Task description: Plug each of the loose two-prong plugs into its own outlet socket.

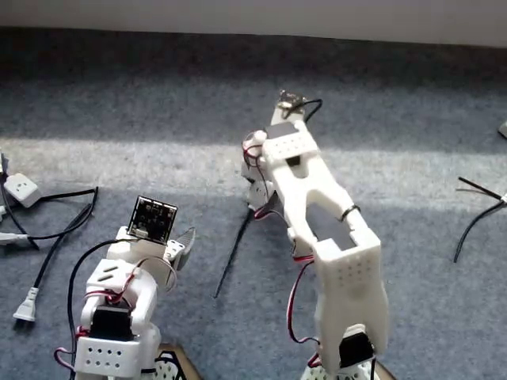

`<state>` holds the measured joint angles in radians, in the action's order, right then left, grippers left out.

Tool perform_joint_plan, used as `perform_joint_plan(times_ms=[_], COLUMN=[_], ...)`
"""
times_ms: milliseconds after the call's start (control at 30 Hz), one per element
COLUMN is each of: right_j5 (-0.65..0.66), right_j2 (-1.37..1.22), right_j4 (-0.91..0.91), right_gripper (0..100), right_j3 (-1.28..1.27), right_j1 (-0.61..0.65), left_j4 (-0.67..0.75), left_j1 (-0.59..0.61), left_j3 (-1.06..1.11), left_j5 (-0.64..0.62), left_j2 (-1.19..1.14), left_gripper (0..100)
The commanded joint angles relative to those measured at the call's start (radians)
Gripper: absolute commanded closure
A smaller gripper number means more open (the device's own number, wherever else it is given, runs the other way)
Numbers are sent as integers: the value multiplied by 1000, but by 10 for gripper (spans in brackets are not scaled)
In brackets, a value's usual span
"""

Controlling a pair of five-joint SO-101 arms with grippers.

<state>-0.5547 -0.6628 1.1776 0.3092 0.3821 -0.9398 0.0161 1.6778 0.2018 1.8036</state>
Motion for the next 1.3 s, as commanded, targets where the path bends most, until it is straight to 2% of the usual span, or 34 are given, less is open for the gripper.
perform_joint_plan(times_ms=[0, 167, 333, 533, 600, 667, 767, 833, 967, 1033, 1133, 1267], right_j5=[-12, -5, 0, 276, 354, 370, 319, 316, 316, 316, 307, 307], right_j2=[-27, -28, -35, -28, -25, -31, -36, -35, -35, -28, -33, 10], right_j4=[189, 401, 527, 585, 585, 585, 578, 545, 430, 361, 274, 237], right_gripper=[676, 673, 673, 673, 673, 673, 673, 673, 673, 673, 673, 673], right_j3=[260, 516, 653, 596, 552, 501, 369, 283, 124, 51, -35, -96], right_j1=[-25, -59, -202, -331, -344, -346, -344, -344, -348, -348, -348, -354], left_j4=[20, 20, 20, 14, 12, -3, -8, 17, 112, 135, 135, 140], left_j1=[7, 10, 12, 12, 10, 7, 21, 62, 234, 326, 433, 509], left_j3=[18, 18, 18, 18, 16, 15, 15, 15, 16, 13, 8, 16], left_j5=[-3, -3, -3, 0, 60, 87, 83, 63, -137, -187, -172, 48], left_j2=[5, 5, 5, 5, 5, 5, 5, 5, 5, 5, 1, -2], left_gripper=[745, 745, 745, 745, 745, 745, 747, 748, 745, 745, 744, 744])
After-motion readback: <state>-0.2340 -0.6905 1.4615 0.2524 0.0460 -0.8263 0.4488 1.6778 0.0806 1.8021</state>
